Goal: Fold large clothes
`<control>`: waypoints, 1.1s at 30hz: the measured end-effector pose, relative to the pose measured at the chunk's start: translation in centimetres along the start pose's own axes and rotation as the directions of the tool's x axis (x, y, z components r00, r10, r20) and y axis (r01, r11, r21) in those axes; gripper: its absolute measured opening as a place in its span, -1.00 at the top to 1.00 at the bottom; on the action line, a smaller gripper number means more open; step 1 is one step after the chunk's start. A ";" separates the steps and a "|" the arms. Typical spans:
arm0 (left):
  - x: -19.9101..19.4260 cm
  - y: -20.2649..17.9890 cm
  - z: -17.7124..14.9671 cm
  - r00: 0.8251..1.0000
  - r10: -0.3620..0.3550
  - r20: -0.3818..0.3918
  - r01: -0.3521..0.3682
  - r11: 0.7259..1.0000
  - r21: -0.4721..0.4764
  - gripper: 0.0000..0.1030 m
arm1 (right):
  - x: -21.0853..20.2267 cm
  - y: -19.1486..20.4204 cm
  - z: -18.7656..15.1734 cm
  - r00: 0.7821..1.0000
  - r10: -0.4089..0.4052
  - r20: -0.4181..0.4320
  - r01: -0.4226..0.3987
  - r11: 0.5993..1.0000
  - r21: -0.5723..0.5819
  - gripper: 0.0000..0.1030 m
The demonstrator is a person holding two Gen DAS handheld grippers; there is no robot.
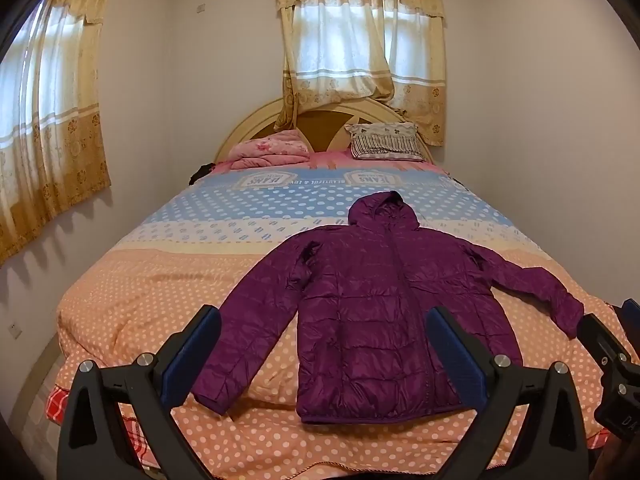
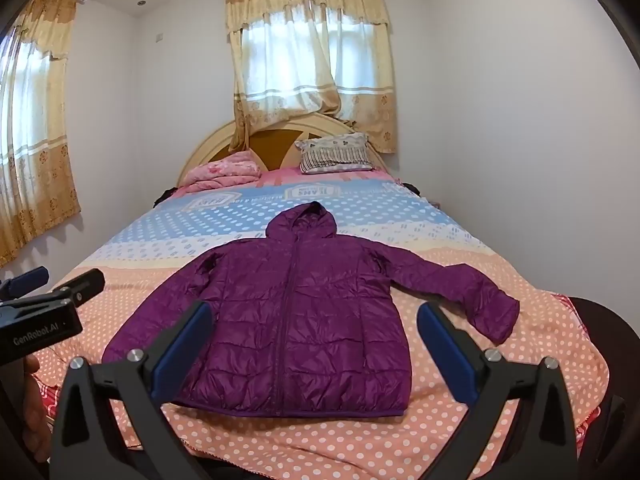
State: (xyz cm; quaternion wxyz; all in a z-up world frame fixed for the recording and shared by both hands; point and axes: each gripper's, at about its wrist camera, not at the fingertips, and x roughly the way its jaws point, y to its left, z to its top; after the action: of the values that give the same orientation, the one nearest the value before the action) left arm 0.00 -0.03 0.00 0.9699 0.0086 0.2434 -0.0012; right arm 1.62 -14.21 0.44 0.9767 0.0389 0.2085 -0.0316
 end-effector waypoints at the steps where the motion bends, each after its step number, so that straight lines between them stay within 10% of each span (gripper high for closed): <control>1: 0.0 0.1 0.0 1.000 -0.009 0.000 0.009 1.000 -0.017 -0.98 | 0.1 0.0 0.0 1.000 0.000 -0.005 0.000 1.000 0.003 -1.00; 33: 0.3 0.8 -0.2 1.000 0.005 -0.008 -0.005 0.999 -0.036 -0.98 | 0.9 -0.5 -0.8 0.999 -0.004 -0.039 0.005 1.000 0.013 -1.00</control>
State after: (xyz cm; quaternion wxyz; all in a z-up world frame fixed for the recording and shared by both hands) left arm 0.22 0.78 -0.31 0.9689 -0.0085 0.2472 0.0056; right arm 2.07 -14.69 -0.74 0.9721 0.0453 0.2276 -0.0344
